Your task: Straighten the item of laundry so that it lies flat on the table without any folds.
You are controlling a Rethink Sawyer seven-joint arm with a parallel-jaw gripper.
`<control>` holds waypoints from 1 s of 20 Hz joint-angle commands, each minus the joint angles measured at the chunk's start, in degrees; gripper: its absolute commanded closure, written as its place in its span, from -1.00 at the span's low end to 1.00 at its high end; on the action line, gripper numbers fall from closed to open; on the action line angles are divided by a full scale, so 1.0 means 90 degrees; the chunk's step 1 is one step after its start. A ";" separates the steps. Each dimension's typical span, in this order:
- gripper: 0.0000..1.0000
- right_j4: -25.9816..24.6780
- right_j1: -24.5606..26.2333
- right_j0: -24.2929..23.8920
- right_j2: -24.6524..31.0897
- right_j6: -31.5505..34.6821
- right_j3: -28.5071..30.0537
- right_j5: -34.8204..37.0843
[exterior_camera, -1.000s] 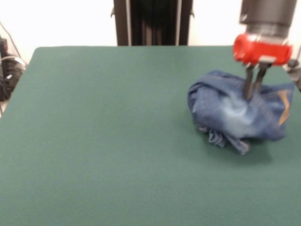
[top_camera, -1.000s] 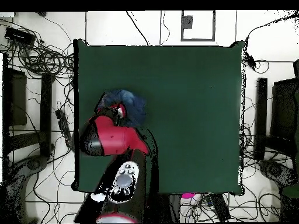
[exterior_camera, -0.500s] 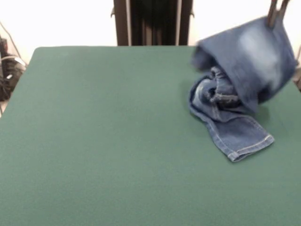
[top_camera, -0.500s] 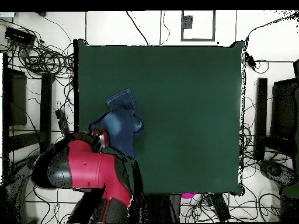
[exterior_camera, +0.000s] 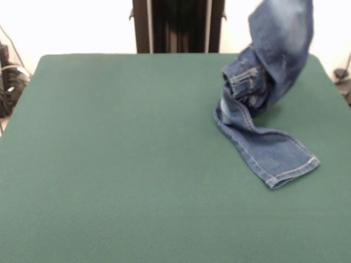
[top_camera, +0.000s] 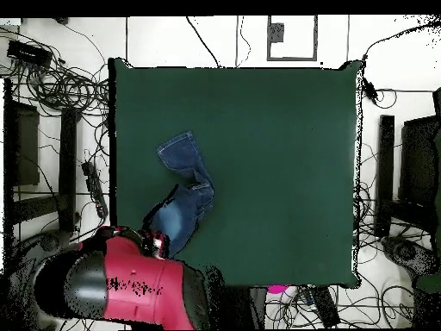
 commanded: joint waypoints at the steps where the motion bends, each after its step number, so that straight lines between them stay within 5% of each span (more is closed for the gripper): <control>1: 1.00 -0.0055 -0.0177 -0.1402 0.0950 -0.0456 0.1959 -0.1622; 5: 1.00 -0.0769 0.0777 -0.2769 0.2304 0.0145 0.3017 -0.4494; 9: 1.00 -0.1433 0.1349 -0.3267 0.2818 0.0962 0.3122 -0.5666; 12: 1.00 -0.1448 0.1162 -0.2827 0.2436 0.1114 0.2976 -0.5260; 16: 1.00 -0.1303 0.0332 -0.2021 0.1549 0.0659 0.2651 -0.3478; 20: 1.00 -0.1552 -0.0582 -0.1899 0.1208 0.0375 0.2468 -0.1847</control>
